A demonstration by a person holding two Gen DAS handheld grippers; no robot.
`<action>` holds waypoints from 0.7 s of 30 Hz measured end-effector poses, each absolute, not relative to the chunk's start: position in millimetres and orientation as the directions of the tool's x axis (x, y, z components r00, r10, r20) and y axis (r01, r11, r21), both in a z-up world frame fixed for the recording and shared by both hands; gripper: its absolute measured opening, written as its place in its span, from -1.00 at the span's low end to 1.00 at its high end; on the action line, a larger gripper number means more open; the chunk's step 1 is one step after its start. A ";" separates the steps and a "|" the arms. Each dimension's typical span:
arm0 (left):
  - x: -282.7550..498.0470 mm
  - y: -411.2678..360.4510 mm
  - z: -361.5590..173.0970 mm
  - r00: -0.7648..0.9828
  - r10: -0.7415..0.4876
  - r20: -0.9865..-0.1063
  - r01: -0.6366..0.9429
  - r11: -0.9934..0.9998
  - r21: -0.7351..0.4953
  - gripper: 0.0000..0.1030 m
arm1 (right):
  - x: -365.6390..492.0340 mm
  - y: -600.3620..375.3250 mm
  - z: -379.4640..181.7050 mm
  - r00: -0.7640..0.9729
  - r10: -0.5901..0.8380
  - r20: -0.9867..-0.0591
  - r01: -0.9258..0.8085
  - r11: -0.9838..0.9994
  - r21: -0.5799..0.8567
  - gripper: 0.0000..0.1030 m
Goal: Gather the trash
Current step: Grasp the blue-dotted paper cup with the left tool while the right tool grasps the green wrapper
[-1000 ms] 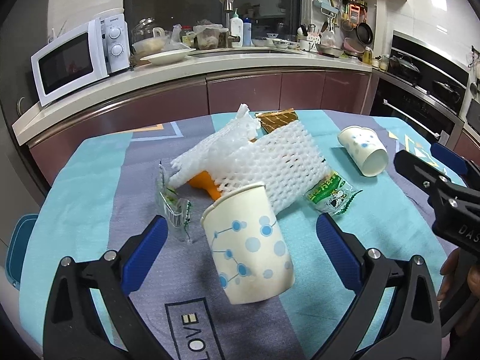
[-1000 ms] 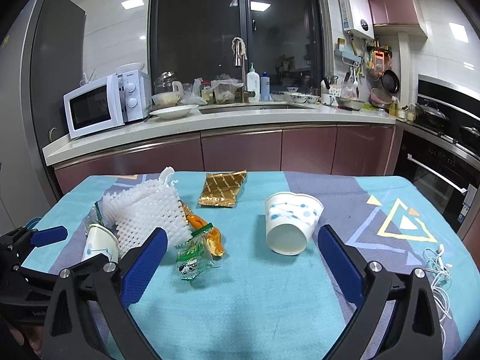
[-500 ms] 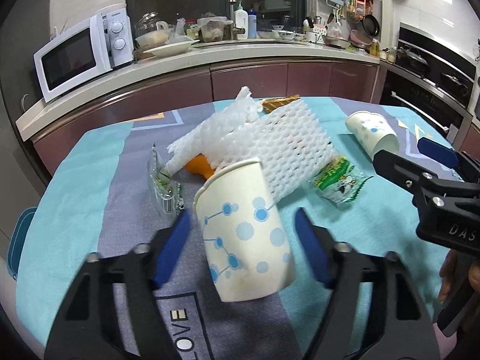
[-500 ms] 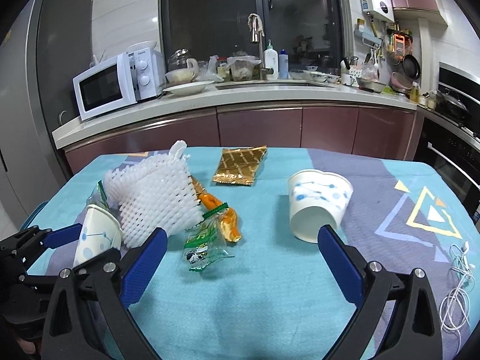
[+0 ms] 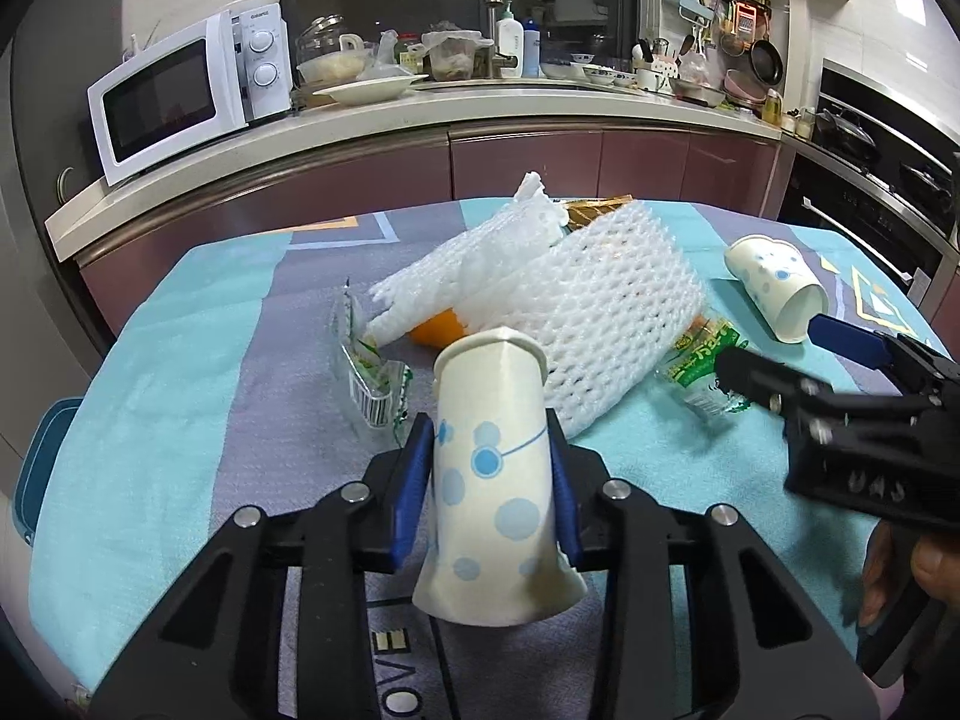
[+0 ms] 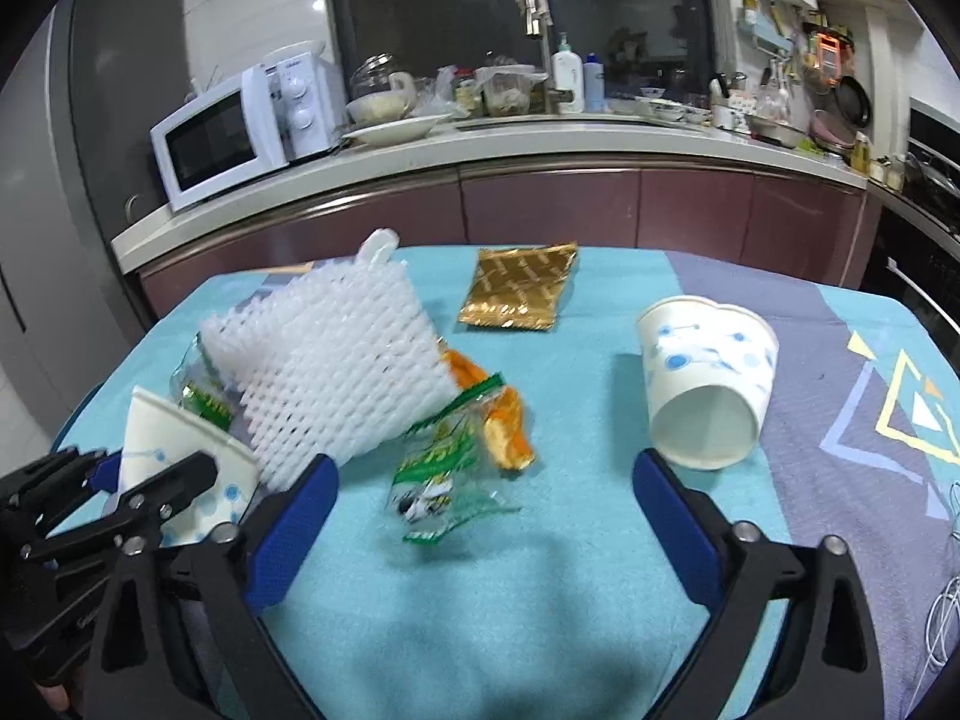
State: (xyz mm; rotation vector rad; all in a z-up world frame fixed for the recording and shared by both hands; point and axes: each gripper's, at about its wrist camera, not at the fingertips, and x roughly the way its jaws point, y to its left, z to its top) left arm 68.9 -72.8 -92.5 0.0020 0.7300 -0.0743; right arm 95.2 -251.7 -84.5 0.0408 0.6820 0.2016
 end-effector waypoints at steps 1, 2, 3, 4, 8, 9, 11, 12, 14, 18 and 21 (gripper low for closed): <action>68.3 -72.5 -92.9 0.743 -0.066 -0.666 0.068 0.997 -0.023 -0.31 | 97.3 -252.7 -84.8 0.758 0.195 -0.623 -0.165 0.981 0.106 0.72; 68.7 -72.1 -92.8 0.743 -0.065 -0.666 0.067 0.997 -0.022 -0.31 | 100.6 -253.0 -85.6 0.750 0.197 -0.631 -0.162 0.980 0.113 0.70; 68.9 -71.7 -93.1 0.744 -0.064 -0.665 0.068 0.998 -0.020 -0.31 | 103.6 -253.1 -86.5 0.743 0.202 -0.638 -0.165 0.979 0.118 0.61; 68.0 -71.0 -93.7 0.744 -0.063 -0.665 0.068 0.998 -0.019 -0.31 | 106.5 -252.6 -87.3 0.735 0.207 -0.646 -0.169 0.978 0.122 0.44; 67.4 -70.6 -93.8 0.746 -0.065 -0.662 0.071 0.997 -0.018 -0.31 | 117.0 -244.3 -93.8 0.697 0.198 -0.689 -0.183 0.978 0.096 0.03; 67.7 -70.4 -93.6 0.747 -0.066 -0.662 0.072 0.997 -0.018 -0.31 | 118.1 -243.6 -94.5 0.693 0.202 -0.692 -0.186 0.978 0.100 -0.02; 67.2 -69.8 -94.4 0.748 -0.064 -0.661 0.072 0.997 -0.015 -0.31 | 120.8 -241.5 -96.6 0.682 0.204 -0.702 -0.187 0.977 0.102 -0.17; 68.3 -69.6 -94.7 0.746 -0.065 -0.663 0.072 0.997 -0.016 -0.31 | 123.1 -241.0 -97.5 0.673 0.211 -0.709 -0.190 0.976 0.110 -0.37; 66.9 -69.2 -95.8 0.744 -0.064 -0.665 0.074 0.997 -0.013 -0.31 | 124.1 -239.8 -99.1 0.665 0.216 -0.715 -0.191 0.975 0.117 -0.58; 66.3 -68.1 -97.0 0.745 -0.068 -0.664 0.076 0.997 -0.016 -0.32 | 123.6 -241.0 -103.0 0.647 0.234 -0.726 -0.186 0.972 0.147 -0.69; 66.5 -67.3 -97.4 0.744 -0.075 -0.664 0.079 0.997 -0.023 -0.32 | 124.3 -245.2 -104.9 0.637 0.251 -0.729 -0.180 0.968 0.176 -0.79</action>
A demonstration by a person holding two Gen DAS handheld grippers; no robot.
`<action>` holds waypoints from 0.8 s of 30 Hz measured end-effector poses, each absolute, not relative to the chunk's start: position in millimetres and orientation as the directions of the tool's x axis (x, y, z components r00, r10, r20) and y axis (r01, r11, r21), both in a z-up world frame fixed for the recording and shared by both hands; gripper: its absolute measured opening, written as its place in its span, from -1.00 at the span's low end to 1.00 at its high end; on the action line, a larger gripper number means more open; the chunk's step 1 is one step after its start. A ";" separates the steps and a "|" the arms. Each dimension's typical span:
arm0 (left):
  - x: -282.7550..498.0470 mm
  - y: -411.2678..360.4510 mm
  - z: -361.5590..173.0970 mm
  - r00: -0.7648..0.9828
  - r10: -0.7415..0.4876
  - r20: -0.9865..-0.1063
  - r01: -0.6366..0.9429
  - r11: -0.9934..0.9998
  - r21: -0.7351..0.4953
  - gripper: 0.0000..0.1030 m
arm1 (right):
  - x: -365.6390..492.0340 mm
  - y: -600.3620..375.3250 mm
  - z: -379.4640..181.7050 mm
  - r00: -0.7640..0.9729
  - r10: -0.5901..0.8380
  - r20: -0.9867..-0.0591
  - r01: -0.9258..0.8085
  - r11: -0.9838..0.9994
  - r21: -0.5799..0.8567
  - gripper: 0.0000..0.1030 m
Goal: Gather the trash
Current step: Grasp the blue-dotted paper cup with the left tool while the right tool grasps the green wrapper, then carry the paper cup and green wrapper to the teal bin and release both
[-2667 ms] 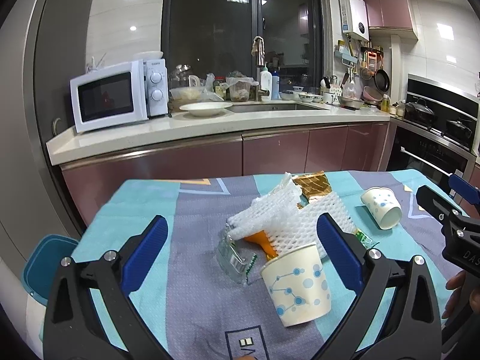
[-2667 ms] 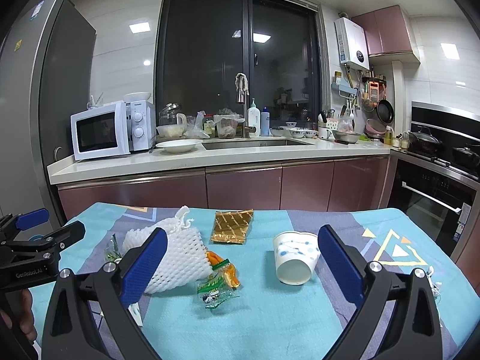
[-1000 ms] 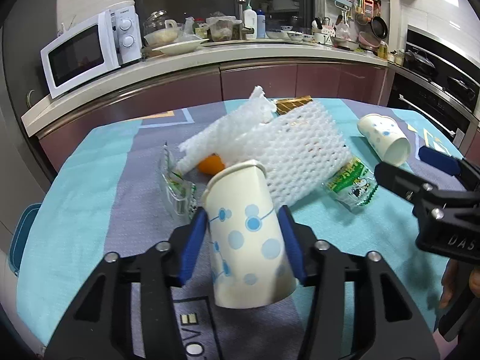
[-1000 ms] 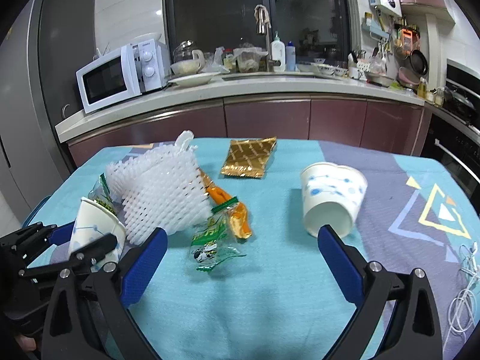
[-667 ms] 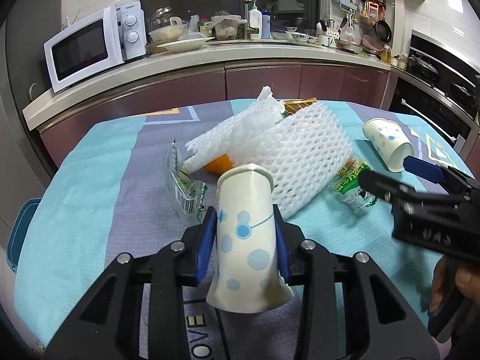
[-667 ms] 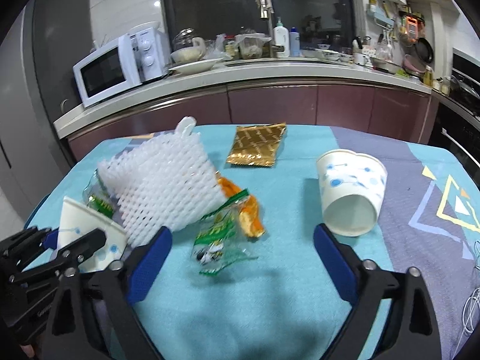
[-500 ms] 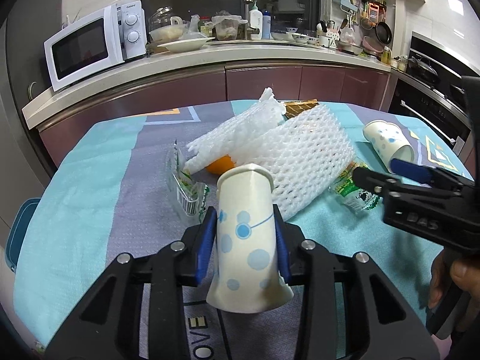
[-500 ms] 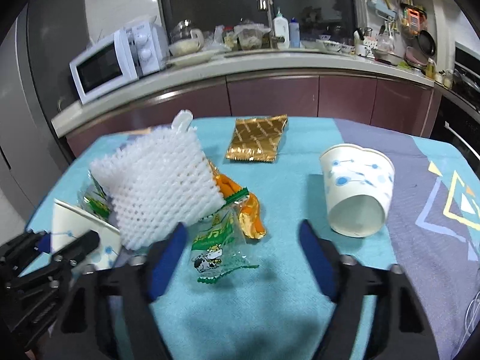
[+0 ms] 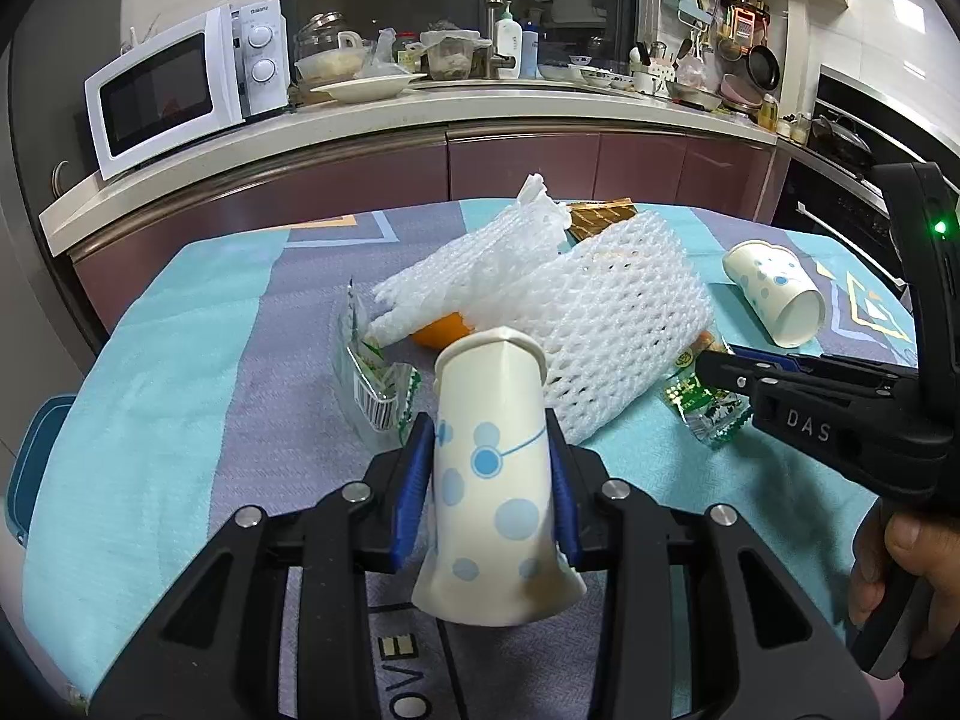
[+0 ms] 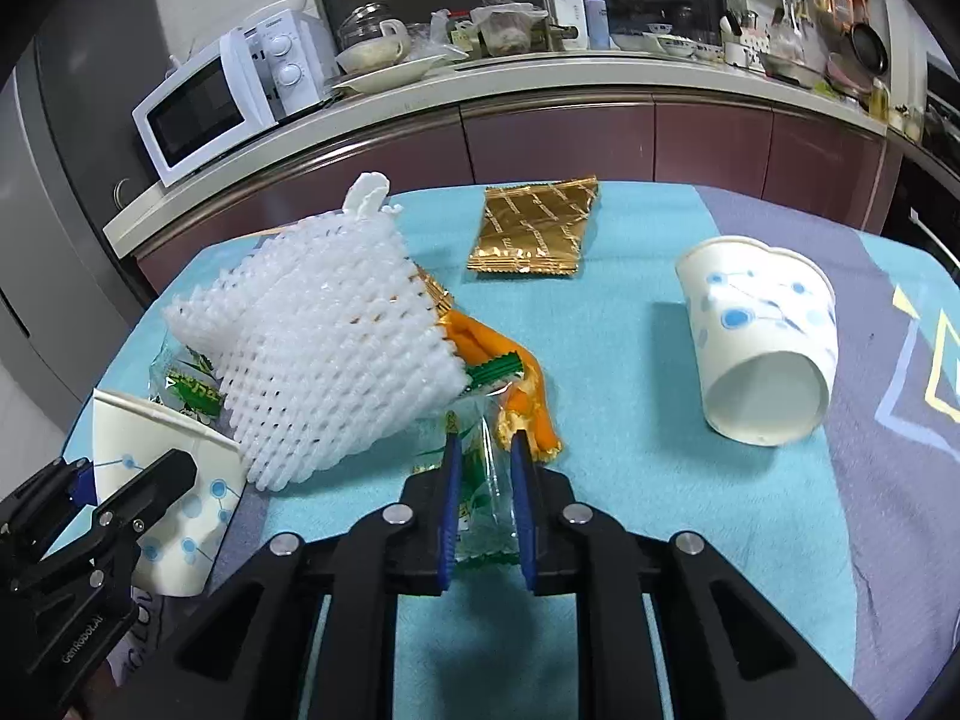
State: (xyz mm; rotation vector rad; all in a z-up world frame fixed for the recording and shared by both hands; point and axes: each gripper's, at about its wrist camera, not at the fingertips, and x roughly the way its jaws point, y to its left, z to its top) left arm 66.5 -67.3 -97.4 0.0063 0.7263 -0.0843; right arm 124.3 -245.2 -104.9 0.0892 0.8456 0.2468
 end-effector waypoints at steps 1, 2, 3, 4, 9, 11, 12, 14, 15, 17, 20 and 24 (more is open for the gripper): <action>66.0 -67.3 -97.6 0.745 -0.076 -0.663 0.081 0.996 -0.024 -0.35 | 124.7 -246.5 -105.4 0.631 0.265 -0.729 -0.183 0.964 0.192 -0.83; 65.8 -67.2 -97.8 0.744 -0.079 -0.663 0.084 0.996 -0.024 -0.35 | 124.0 -247.3 -105.1 0.629 0.269 -0.729 -0.181 0.963 0.199 -0.84; 65.6 -67.2 -97.4 0.745 -0.082 -0.662 0.086 0.996 -0.026 -0.36 | 123.3 -247.3 -104.1 0.631 0.269 -0.728 -0.182 0.963 0.199 -0.85; 64.6 -66.8 -97.5 0.747 -0.083 -0.660 0.086 0.996 -0.028 -0.38 | 122.0 -247.2 -102.9 0.633 0.274 -0.724 -0.184 0.962 0.203 -0.91; 60.0 -64.6 -93.3 0.758 -0.104 -0.644 0.101 0.994 -0.042 -0.45 | 107.1 -250.0 -89.6 0.662 0.269 -0.699 -0.186 0.963 0.195 -0.93; 57.5 -63.6 -89.9 0.763 -0.114 -0.636 0.107 0.993 -0.049 -0.46 | 101.2 -251.5 -83.3 0.674 0.263 -0.690 -0.186 0.965 0.186 -0.93; 55.8 -62.8 -87.9 0.766 -0.117 -0.632 0.109 0.993 -0.052 -0.46 | 97.6 -252.6 -79.2 0.682 0.261 -0.684 -0.185 0.965 0.184 -0.93; 51.8 -59.5 -84.2 0.770 -0.130 -0.624 0.112 0.991 -0.068 -0.46 | 91.1 -255.6 -71.7 0.699 0.253 -0.669 -0.177 0.967 0.181 -0.93; 49.5 -57.3 -80.9 0.775 -0.136 -0.617 0.113 0.991 -0.076 -0.46 | 88.2 -257.1 -68.2 0.708 0.245 -0.663 -0.172 0.969 0.175 -0.93; 45.7 -53.2 -76.8 0.779 -0.146 -0.610 0.115 0.989 -0.089 -0.46 | 83.5 -260.6 -61.8 0.720 0.250 -0.647 -0.170 0.968 0.185 -0.93; 40.8 -45.3 -67.5 0.791 -0.152 -0.593 0.111 0.988 -0.106 -0.46 | 78.5 -262.7 -52.7 0.739 0.248 -0.627 -0.168 0.968 0.185 -0.93; 34.3 -31.5 -50.0 0.819 -0.147 -0.554 0.099 0.988 -0.116 -0.46 | 71.6 -262.3 -36.5 0.769 0.234 -0.595 -0.164 0.972 0.170 -0.93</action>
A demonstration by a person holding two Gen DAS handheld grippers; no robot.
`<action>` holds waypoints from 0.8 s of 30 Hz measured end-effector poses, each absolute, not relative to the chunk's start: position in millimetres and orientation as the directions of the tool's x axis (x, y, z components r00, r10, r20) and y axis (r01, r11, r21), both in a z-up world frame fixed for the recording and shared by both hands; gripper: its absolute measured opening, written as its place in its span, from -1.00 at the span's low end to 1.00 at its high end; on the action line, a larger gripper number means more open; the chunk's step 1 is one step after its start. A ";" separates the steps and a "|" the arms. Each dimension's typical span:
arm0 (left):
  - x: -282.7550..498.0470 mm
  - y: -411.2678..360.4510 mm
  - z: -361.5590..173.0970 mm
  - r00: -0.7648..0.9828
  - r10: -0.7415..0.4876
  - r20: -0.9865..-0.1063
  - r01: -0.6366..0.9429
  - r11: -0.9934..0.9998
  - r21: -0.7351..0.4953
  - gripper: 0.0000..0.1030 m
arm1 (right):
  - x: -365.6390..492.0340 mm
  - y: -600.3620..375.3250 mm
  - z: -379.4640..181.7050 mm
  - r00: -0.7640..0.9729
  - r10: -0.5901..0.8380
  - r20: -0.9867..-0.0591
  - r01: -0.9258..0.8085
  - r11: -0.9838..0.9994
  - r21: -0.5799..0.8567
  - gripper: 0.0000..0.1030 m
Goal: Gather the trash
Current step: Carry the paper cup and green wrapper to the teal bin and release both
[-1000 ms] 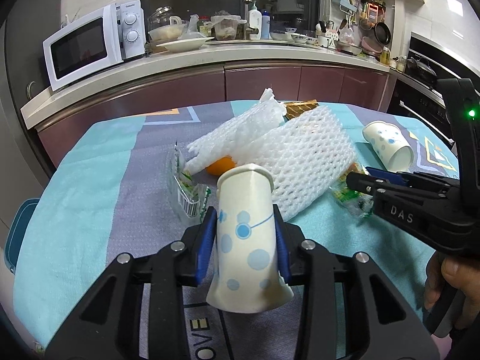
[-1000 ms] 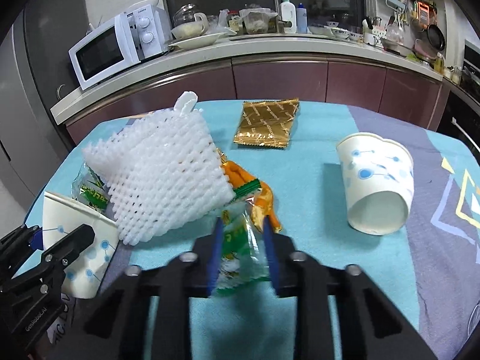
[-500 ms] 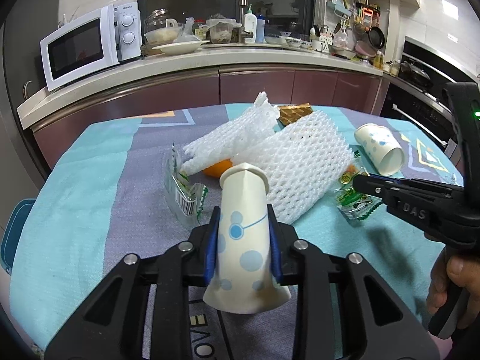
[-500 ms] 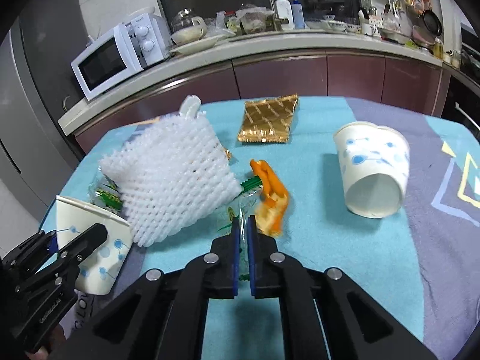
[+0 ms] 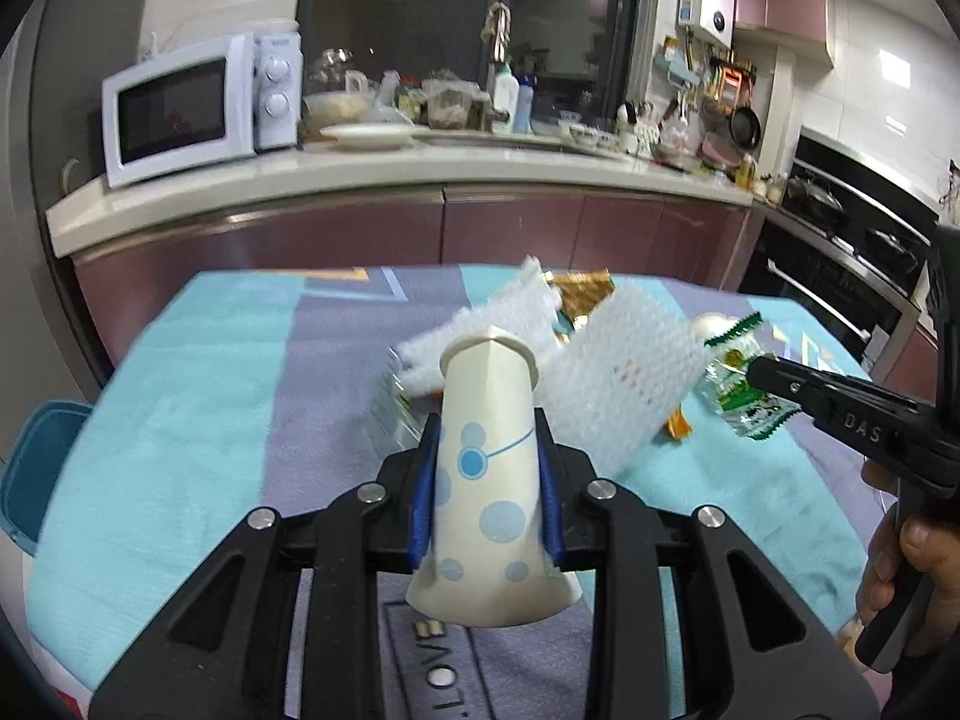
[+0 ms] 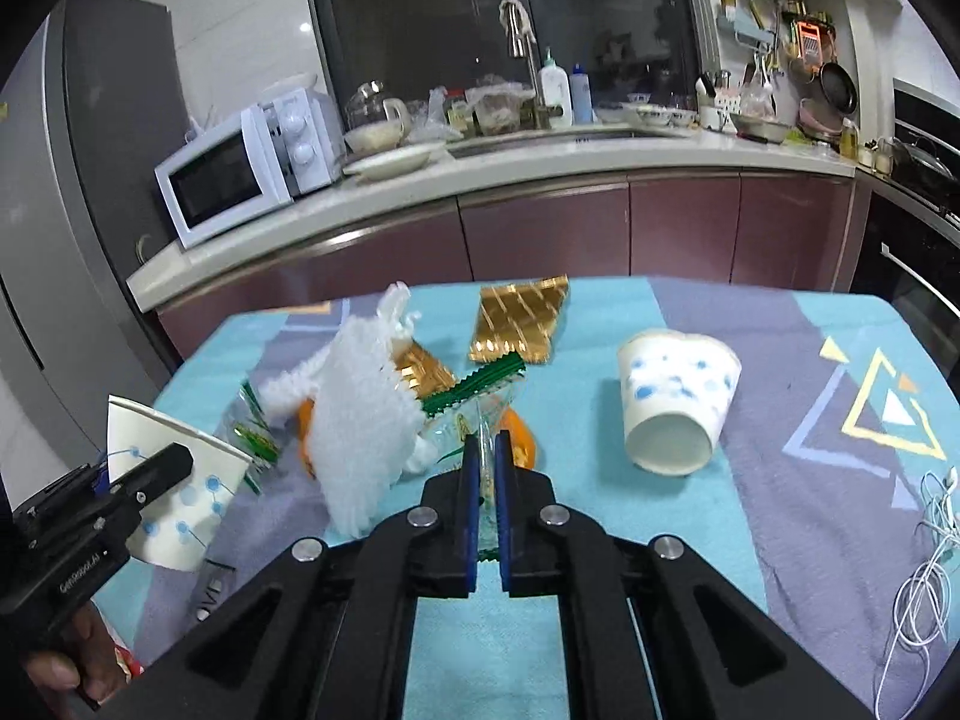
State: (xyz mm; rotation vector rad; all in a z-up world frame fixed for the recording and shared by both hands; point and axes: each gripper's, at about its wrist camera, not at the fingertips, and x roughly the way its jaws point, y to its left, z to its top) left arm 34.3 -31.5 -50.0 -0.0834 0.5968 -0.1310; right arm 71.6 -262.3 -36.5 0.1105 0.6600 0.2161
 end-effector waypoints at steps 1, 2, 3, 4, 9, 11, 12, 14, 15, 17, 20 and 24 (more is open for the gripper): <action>32.7 -27.7 -45.3 0.826 -0.144 -0.545 0.096 0.989 -0.116 -0.46 | 70.0 -261.5 -31.1 0.778 0.230 -0.584 -0.163 0.973 0.164 -0.93; 31.1 -24.8 -41.0 0.833 -0.140 -0.536 0.092 0.989 -0.115 -0.45 | 68.9 -260.6 -27.1 0.785 0.226 -0.576 -0.164 0.974 0.158 -0.93; 29.4 -19.8 -34.8 0.843 -0.130 -0.521 0.084 0.990 -0.110 -0.45 | 66.8 -259.4 -20.8 0.796 0.222 -0.564 -0.167 0.975 0.147 -0.93; 27.8 -16.1 -30.6 0.849 -0.126 -0.513 0.079 0.991 -0.112 -0.45 | 65.0 -258.3 -14.2 0.807 0.214 -0.550 -0.167 0.977 0.135 -0.93; 22.1 15.6 -7.5 0.880 -0.084 -0.468 0.033 0.993 -0.116 -0.45 | 60.4 -252.8 13.4 0.838 0.224 -0.497 -0.190 0.975 0.119 -0.93; 20.6 28.9 1.0 0.888 -0.065 -0.455 0.010 0.992 -0.122 -0.45 | 61.5 -239.9 21.9 0.837 0.250 -0.487 -0.228 0.968 0.106 -0.93; 19.2 38.7 5.4 0.893 -0.048 -0.447 -0.007 0.993 -0.121 -0.45 | 63.3 -233.9 23.9 0.831 0.270 -0.486 -0.248 0.963 0.110 -0.93; 17.4 56.4 11.6 0.899 -0.013 -0.438 -0.043 0.992 -0.117 -0.45 | 69.8 -211.8 28.0 0.806 0.335 -0.488 -0.317 0.941 0.123 -0.93; 15.7 67.7 14.3 0.901 0.009 -0.434 -0.065 0.991 -0.115 -0.45 | 72.9 -201.4 28.7 0.797 0.355 -0.488 -0.340 0.933 0.122 -0.93; 11.2 89.8 16.3 0.902 0.051 -0.429 -0.105 0.989 -0.103 -0.45 | 83.4 -170.2 28.0 0.755 0.428 -0.496 -0.416 0.898 0.142 -0.93; 4.8 127.8 19.1 0.896 0.126 -0.426 -0.175 0.982 -0.077 -0.44 | 97.0 -125.2 25.7 0.700 0.508 -0.502 -0.503 0.850 0.158 -0.93; -4.5 192.4 21.1 0.868 0.253 -0.428 -0.297 0.954 -0.038 -0.44 | 116.3 -39.3 23.8 0.581 0.631 -0.514 -0.638 0.745 0.192 -0.93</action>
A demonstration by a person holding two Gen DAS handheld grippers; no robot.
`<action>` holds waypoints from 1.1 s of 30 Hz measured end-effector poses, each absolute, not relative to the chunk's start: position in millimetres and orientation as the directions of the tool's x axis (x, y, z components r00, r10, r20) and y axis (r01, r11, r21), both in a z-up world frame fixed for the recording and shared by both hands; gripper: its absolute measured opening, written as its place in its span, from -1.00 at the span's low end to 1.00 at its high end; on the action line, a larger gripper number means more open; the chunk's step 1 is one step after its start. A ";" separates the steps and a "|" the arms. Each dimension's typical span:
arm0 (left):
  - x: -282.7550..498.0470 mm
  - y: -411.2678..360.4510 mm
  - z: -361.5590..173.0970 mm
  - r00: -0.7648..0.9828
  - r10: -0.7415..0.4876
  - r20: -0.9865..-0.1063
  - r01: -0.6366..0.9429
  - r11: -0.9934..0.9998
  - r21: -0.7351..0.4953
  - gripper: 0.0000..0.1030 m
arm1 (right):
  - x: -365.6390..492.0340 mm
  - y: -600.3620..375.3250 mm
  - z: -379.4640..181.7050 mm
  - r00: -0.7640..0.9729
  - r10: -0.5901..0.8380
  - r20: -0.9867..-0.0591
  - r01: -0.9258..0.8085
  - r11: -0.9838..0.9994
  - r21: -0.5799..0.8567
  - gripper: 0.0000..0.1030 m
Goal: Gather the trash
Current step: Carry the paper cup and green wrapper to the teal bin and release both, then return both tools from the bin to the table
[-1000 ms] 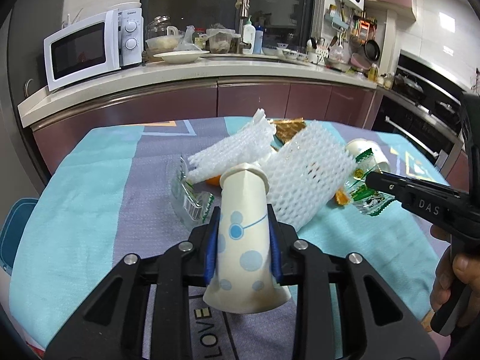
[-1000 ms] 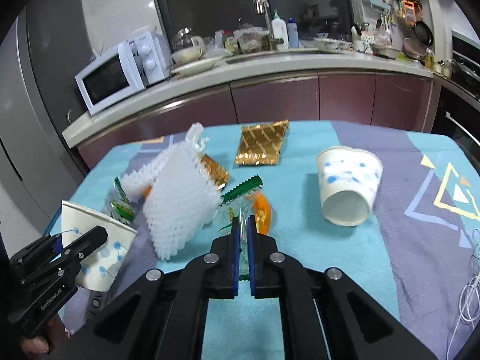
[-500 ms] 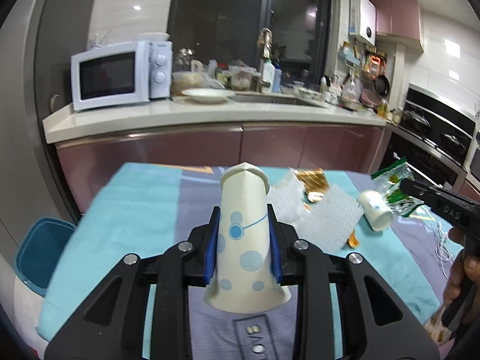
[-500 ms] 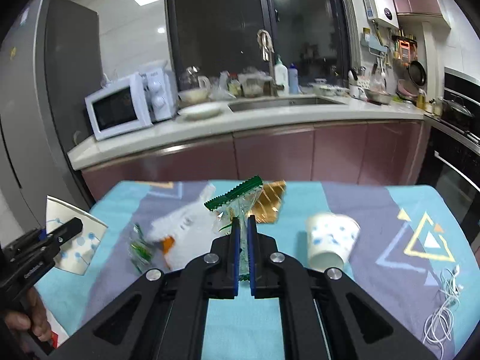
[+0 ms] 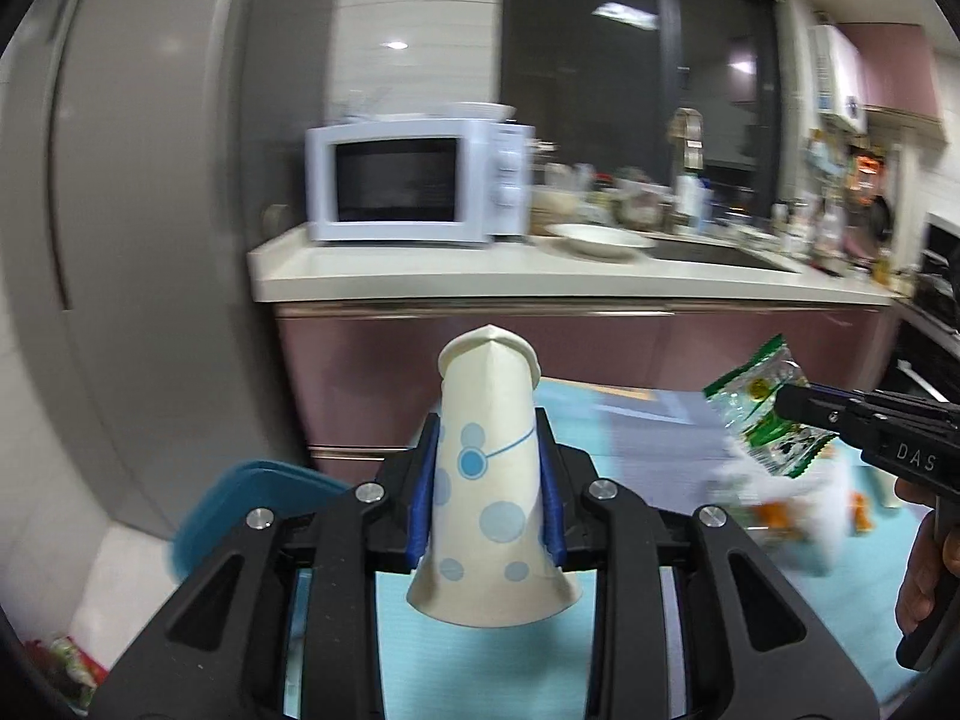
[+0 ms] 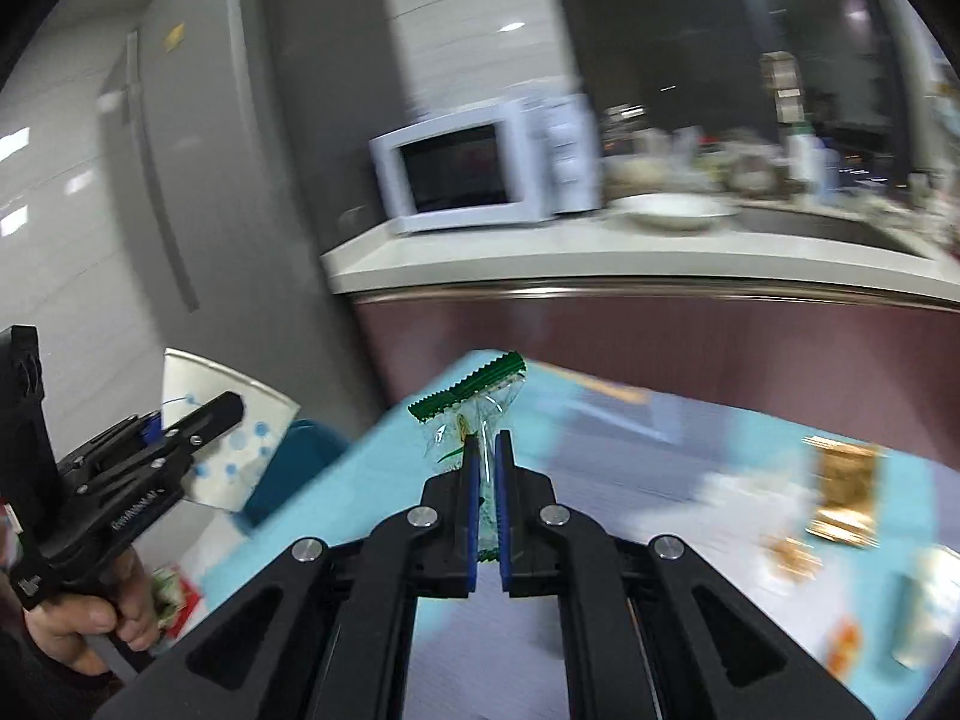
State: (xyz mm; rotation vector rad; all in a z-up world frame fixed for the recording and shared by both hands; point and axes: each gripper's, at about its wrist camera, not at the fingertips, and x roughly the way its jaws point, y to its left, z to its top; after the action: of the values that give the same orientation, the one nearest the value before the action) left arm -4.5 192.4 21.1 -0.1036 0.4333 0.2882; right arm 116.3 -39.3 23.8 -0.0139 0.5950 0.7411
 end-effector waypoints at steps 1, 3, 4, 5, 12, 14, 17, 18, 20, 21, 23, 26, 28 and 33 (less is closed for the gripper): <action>-7.3 207.8 19.5 0.860 0.273 -0.431 -0.319 0.947 -0.035 -0.44 | 118.0 -18.8 23.8 0.560 0.648 -0.516 -0.662 0.724 0.192 -0.93; -10.0 237.6 16.8 0.840 0.317 -0.439 -0.364 0.931 -0.024 -0.44 | 124.2 22.5 21.3 0.506 0.681 -0.529 -0.705 0.680 0.200 -0.93; -11.2 255.3 13.8 0.827 0.341 -0.447 -0.388 0.921 -0.016 -0.43 | 126.1 43.1 20.0 0.478 0.696 -0.536 -0.726 0.656 0.204 -0.93; -11.1 273.0 9.5 0.813 0.352 -0.463 -0.404 0.914 -0.014 -0.43 | 130.7 68.7 17.0 0.434 0.715 -0.548 -0.752 0.623 0.218 -0.93; 0.7 356.5 -30.7 0.736 0.385 -0.557 -0.470 0.883 -0.010 -0.42 | 148.4 202.4 -18.4 0.265 0.692 -0.671 -0.813 0.534 0.230 -0.93; 2.8 378.9 -42.3 0.716 0.391 -0.579 -0.492 0.870 -0.020 -0.41 | 152.1 225.7 -28.9 0.232 0.676 -0.700 -0.815 0.528 0.239 -0.93; 10.9 399.5 -62.1 0.690 0.377 -0.618 -0.494 0.869 -0.023 -0.40 | 162.4 261.1 -52.8 0.178 0.636 -0.751 -0.803 0.535 0.263 -0.93; 16.3 411.3 -71.3 0.677 0.359 -0.643 -0.491 0.871 -0.031 -0.40 | 165.3 273.8 -62.4 0.155 0.618 -0.770 -0.798 0.538 0.271 -0.92; 22.4 422.6 -85.8 0.653 0.357 -0.668 -0.500 0.865 -0.027 -0.38 | 167.6 293.2 -77.8 0.123 0.580 -0.805 -0.791 0.547 0.273 -0.92; 25.1 423.3 -91.9 0.646 0.345 -0.681 -0.499 0.866 -0.034 -0.36 | 167.8 299.1 -85.3 0.110 0.564 -0.818 -0.788 0.551 0.274 -0.91; 32.2 436.3 -107.6 0.625 0.322 -0.711 -0.509 0.859 -0.058 -0.33 | 168.1 310.3 -94.6 0.102 0.532 -0.841 -0.782 0.565 0.262 -0.85; 37.4 444.4 -121.0 0.610 0.313 -0.728 -0.518 0.853 -0.068 -0.19 | 169.7 318.2 -103.1 0.098 0.505 -0.857 -0.771 0.583 0.256 -0.53; 35.9 445.1 -125.3 0.614 0.303 -0.729 -0.516 0.853 -0.080 0.29 | 167.5 318.8 -102.1 0.095 0.508 -0.856 -0.766 0.587 0.263 -0.15; 35.1 444.3 -121.5 0.626 0.299 -0.721 -0.515 0.852 -0.094 0.65 | 172.5 315.6 -92.8 0.117 0.520 -0.846 -0.756 0.599 0.263 -0.12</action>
State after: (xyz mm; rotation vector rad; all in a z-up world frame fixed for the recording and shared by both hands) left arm 35.1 444.3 -121.5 -0.3063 0.7627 0.4755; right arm 172.5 315.6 -92.8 -0.2569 1.1071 0.9490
